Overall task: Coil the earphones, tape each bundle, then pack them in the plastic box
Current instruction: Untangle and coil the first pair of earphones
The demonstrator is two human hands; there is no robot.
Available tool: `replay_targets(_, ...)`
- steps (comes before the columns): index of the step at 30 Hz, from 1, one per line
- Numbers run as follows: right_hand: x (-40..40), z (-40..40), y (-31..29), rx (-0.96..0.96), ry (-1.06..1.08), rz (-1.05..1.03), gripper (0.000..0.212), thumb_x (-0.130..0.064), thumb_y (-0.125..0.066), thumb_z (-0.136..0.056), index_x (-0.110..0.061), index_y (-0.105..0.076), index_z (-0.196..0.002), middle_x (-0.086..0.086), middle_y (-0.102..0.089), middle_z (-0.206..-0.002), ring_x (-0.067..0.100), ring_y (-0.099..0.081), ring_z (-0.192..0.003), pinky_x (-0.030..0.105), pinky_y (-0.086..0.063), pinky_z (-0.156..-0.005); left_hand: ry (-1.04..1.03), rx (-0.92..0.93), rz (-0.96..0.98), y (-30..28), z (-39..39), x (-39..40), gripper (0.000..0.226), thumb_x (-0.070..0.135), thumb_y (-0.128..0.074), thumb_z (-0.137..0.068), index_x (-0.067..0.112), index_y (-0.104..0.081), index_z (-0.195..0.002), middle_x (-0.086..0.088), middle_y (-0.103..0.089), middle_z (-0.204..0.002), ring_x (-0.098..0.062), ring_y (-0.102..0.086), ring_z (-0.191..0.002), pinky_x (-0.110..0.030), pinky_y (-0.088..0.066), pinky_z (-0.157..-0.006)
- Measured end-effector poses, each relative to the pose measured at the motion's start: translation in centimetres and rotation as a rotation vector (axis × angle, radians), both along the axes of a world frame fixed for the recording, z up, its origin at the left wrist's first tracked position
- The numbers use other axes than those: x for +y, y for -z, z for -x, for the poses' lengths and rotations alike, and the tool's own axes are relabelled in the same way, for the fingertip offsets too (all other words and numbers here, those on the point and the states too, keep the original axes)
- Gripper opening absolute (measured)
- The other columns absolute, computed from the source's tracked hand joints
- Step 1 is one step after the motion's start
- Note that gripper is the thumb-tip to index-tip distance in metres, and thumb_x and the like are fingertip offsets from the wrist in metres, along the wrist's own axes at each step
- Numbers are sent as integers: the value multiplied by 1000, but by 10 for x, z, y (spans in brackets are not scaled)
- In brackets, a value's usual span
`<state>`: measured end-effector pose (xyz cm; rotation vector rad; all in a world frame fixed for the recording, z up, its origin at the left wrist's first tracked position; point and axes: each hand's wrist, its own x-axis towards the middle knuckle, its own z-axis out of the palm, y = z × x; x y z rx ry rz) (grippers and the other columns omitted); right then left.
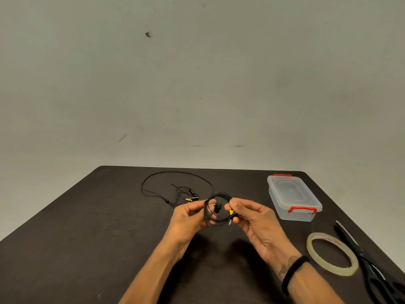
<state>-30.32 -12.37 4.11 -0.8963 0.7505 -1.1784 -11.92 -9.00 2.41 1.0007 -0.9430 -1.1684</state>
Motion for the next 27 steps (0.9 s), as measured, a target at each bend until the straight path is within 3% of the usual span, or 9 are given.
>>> replay_targets(3,-2,2,2,41,58,55,14,-2,-81,-83,3,-80,-96,24,-80,-94,13,-72,-67,19,-59,-59,58,204,-47,-3,-5,1,35,8,-74,-83,-3,-75,-116,-20,-77,-97,-22,-76,-86,-29,-62,-76)
replay_targets(10,-3,-5,11,165,201,192,11,-7,-83,-87,-2,-81,-97,16,-82,-87,11,-70,-64,19,-58,-60,118,355,-104,-5,-2,3,36,26,-70,-94,0,-73,-118,-23,-74,-119,-29,-76,-102,-38,-64,-86)
replay_targets(15,-1,-9,14,243,248,279,7,-7,-83,-88,-9,-82,-94,10,-83,-85,15,-76,-70,20,-60,-62,60,218,-53,-3,5,5,33,17,-83,-79,2,-80,-109,-22,-76,-107,-22,-75,-89,-31,-62,-80)
replay_targets(19,0,-12,16,295,256,302,8,-8,-83,-88,-9,-82,-96,7,-83,-84,20,-79,-77,21,-61,-63,48,209,-96,-6,9,6,24,18,-72,-92,-1,-76,-108,-13,-73,-90,-16,-70,-76,-29,-60,-73)
replay_targets(21,-1,-12,17,315,255,309,8,-9,-83,-89,-9,-82,-96,6,-83,-84,22,-80,-79,21,-61,-63,54,242,-157,-9,10,7,15,19,-64,-98,8,-75,-99,-8,-72,-88,-16,-68,-76,-32,-58,-75)
replay_targets(24,-3,-9,15,328,270,320,7,-9,-83,-88,-11,-82,-95,5,-83,-84,22,-80,-81,22,-61,-64,120,262,-214,-14,9,8,21,24,-53,-97,16,-68,-84,-3,-67,-85,-18,-66,-79,-40,-52,-83)
replay_targets(27,-5,-6,14,343,280,339,7,-11,-83,-89,-14,-83,-96,3,-83,-85,20,-81,-83,24,-63,-66,160,197,-226,-14,6,8,20,34,-69,-91,19,-74,-79,-2,-69,-82,-20,-67,-81,-41,-55,-81)
